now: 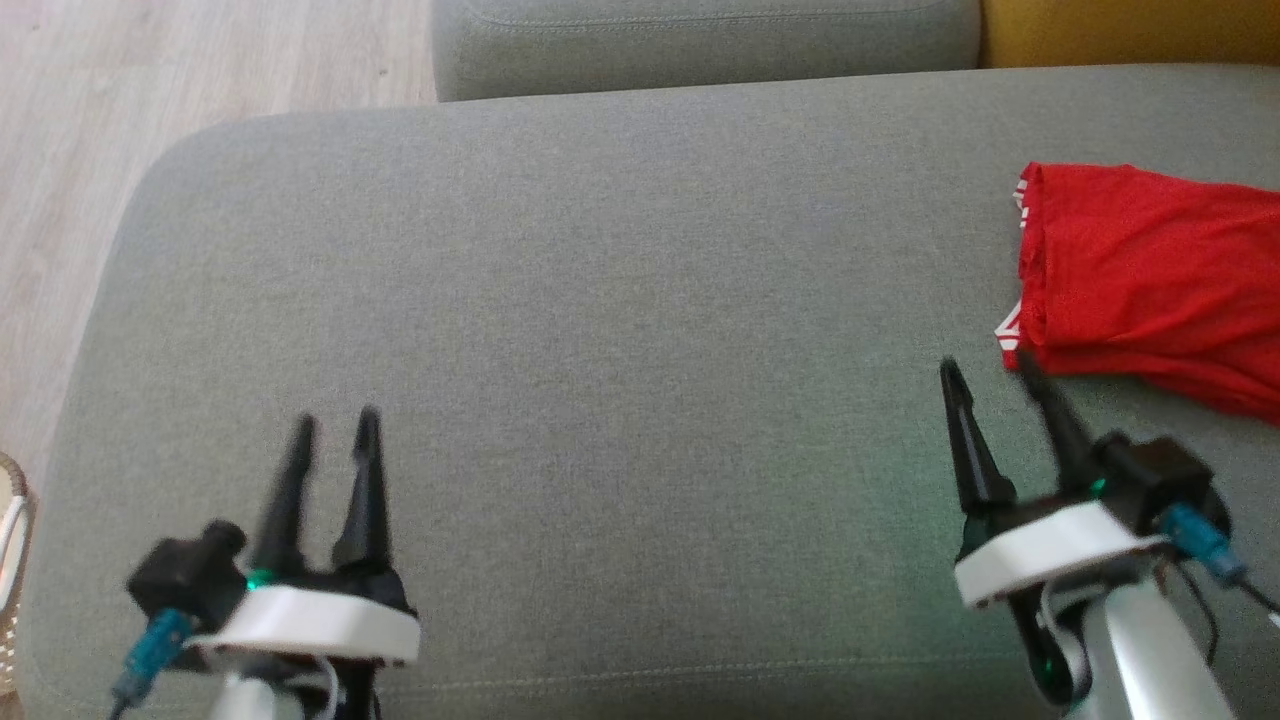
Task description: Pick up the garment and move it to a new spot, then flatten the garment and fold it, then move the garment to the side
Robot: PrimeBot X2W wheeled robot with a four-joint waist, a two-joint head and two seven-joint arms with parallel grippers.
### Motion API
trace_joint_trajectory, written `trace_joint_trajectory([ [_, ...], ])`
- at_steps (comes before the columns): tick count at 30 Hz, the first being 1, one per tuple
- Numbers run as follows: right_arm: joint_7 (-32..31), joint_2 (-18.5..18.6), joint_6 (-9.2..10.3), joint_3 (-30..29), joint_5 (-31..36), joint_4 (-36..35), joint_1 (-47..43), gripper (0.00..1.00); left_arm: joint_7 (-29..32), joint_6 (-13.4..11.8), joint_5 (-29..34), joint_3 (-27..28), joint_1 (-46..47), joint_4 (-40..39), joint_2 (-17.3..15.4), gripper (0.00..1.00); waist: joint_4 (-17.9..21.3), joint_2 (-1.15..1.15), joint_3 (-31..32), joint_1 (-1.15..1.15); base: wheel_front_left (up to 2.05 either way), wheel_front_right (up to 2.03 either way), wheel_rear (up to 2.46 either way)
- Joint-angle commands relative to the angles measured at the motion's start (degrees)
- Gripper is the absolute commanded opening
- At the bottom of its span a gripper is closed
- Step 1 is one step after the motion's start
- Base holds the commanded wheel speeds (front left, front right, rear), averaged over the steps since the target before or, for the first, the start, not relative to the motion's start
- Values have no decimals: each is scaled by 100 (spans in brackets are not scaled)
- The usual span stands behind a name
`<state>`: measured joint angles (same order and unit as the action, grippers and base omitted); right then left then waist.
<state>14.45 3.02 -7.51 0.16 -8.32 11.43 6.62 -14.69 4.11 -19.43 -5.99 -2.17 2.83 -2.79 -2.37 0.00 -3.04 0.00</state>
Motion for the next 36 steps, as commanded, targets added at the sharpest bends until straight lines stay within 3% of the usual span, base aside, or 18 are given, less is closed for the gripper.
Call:
trace_joint_trajectory([
  [1,-1,0,0,2,-11,40,-5,0,1,-5,-15,-4,-2,45,-1,0,0,0,-4,0,0,0,0],
  [4,-14,-4,0,19,-24,341,-134,0,9,-8,-31,-56,-102,353,5,0,0,0,-5,0,0,0,0],
  [36,-548,-7,1,-158,-2169,320,-112,0,458,80,-1987,164,137,557,-83,0,61,0,70,0,0,0,0],
])
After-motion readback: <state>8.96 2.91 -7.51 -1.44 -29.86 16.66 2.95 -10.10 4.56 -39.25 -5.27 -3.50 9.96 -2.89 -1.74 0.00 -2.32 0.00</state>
